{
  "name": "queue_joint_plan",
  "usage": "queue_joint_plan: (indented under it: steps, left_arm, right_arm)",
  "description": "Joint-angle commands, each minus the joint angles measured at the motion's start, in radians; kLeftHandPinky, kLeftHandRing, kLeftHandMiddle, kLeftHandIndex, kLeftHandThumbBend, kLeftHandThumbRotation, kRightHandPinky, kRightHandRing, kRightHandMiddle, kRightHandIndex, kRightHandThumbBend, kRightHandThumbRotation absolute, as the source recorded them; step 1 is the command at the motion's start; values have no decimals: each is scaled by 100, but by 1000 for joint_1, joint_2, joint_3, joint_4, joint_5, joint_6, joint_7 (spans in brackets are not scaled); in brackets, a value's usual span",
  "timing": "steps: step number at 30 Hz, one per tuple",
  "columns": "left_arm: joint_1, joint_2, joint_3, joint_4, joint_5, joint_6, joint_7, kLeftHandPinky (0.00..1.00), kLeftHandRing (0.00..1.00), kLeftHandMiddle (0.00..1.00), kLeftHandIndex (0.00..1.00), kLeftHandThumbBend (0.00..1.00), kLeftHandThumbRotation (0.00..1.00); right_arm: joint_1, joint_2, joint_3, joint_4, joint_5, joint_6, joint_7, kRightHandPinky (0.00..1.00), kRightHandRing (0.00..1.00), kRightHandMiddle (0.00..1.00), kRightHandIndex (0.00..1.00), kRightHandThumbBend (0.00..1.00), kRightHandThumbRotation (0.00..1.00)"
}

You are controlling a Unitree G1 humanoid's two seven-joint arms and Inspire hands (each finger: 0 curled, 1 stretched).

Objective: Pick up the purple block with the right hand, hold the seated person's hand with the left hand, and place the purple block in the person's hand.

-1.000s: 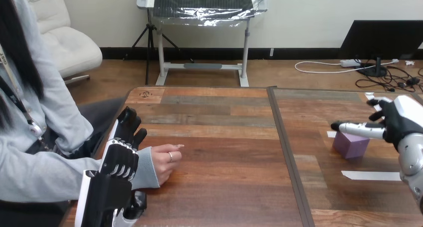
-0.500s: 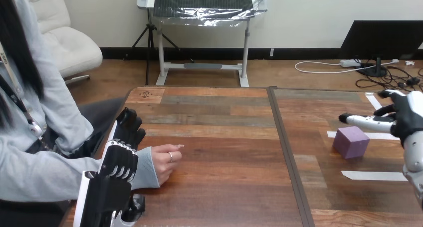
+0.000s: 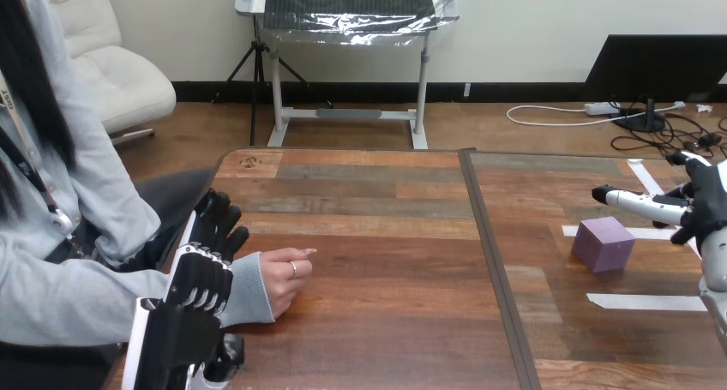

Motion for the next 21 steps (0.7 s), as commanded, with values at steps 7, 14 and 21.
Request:
queue_joint_plan:
  steps: [7, 14, 21]
  left_arm:
    - [-42, -6, -2, -25, 13, 11, 6, 95, 97, 97, 95, 100, 72]
    - [-36, -9, -4, -31, 21, 6, 12, 95, 96, 97, 95, 100, 72]
    - [-32, -10, -5, -35, 31, -2, 16, 95, 97, 98, 96, 100, 72]
  right_arm:
    - [-95, -13, -21, -11, 18, 40, 24, 12, 15, 21, 92, 100, 47]
    - [-98, -11, -11, -10, 4, 46, 28, 12, 14, 22, 92, 100, 46]
    - [-103, -10, 13, -8, -26, 68, 34, 13, 15, 23, 92, 100, 48]
